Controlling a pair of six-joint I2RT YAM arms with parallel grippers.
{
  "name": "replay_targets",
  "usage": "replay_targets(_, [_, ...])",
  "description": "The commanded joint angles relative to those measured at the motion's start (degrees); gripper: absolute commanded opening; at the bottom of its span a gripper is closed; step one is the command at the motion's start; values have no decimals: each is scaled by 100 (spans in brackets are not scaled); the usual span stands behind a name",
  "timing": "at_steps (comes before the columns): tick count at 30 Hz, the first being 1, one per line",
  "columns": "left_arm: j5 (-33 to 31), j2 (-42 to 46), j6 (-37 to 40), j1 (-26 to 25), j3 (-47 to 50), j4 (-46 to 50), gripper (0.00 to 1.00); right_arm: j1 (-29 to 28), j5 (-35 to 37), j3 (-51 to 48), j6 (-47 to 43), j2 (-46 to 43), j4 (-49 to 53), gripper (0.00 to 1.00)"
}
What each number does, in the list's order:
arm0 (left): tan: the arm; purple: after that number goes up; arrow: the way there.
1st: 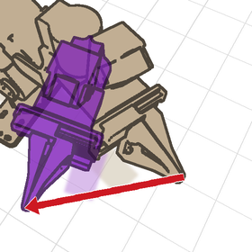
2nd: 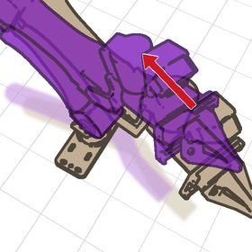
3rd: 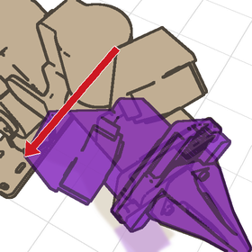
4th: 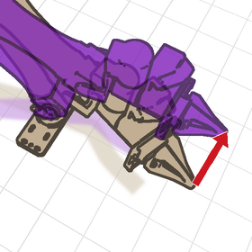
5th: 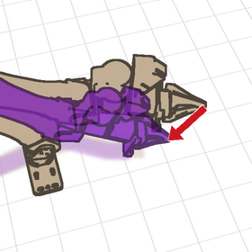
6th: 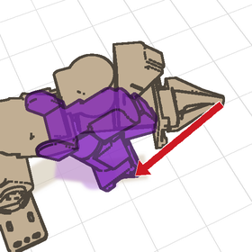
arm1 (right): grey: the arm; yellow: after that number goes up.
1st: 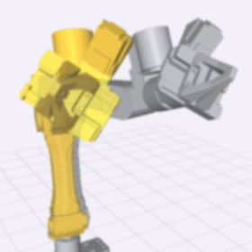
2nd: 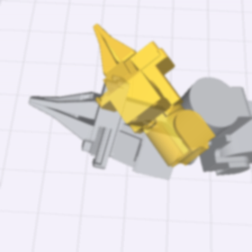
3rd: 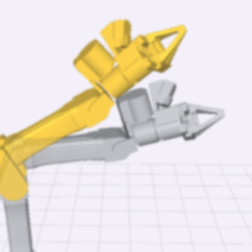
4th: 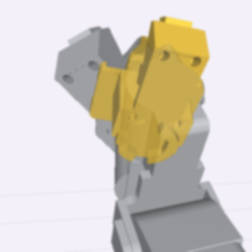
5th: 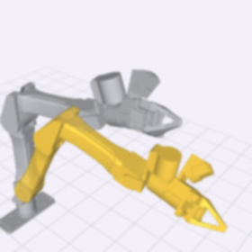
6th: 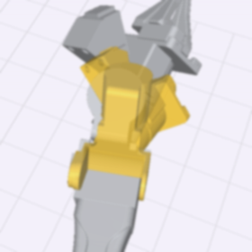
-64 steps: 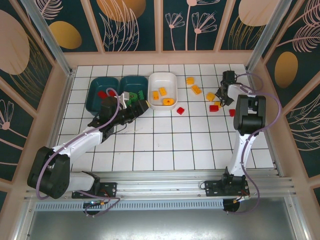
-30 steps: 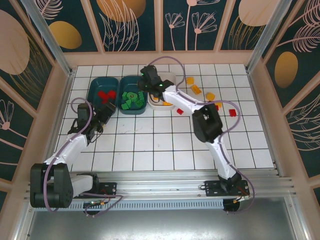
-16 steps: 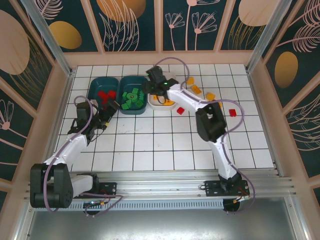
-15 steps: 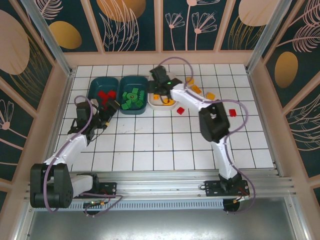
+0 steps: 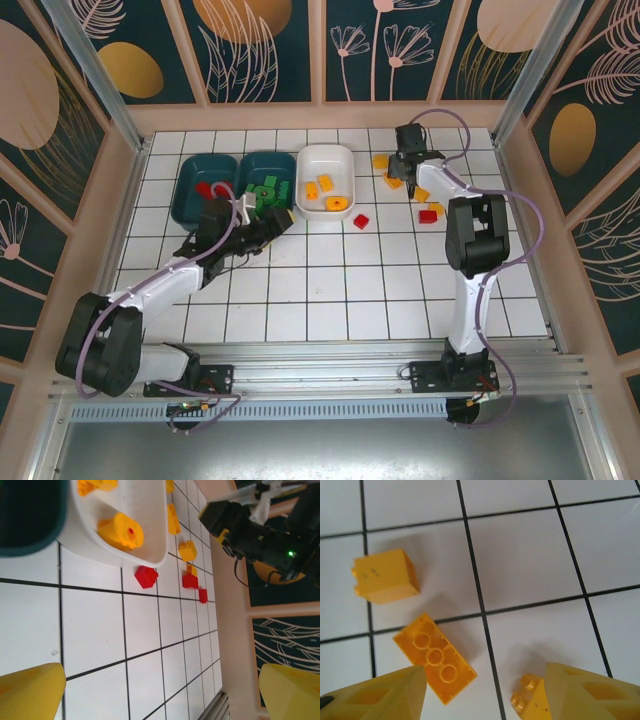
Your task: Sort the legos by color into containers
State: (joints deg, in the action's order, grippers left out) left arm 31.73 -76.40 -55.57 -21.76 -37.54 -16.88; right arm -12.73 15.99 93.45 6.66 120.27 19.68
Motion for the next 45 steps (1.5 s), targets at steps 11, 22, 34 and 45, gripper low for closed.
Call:
replay_targets(11, [53,-288,166,-158,-505,-148,98,564,377,-988,-316,-33,40,66])
replay_targets(22, [-34,-332,142,-196,-579,-28,98,1129,-171,-786,-156,268,-221,61])
replay_targets(34, [-75,-332,137,-197,-613,14,99,1540,-958,-595,-308,486,-557,62])
replay_targets(45, [-62,-364,223,-196,-625,67,99,1541,-1071,-824,-97,253,-578,29])
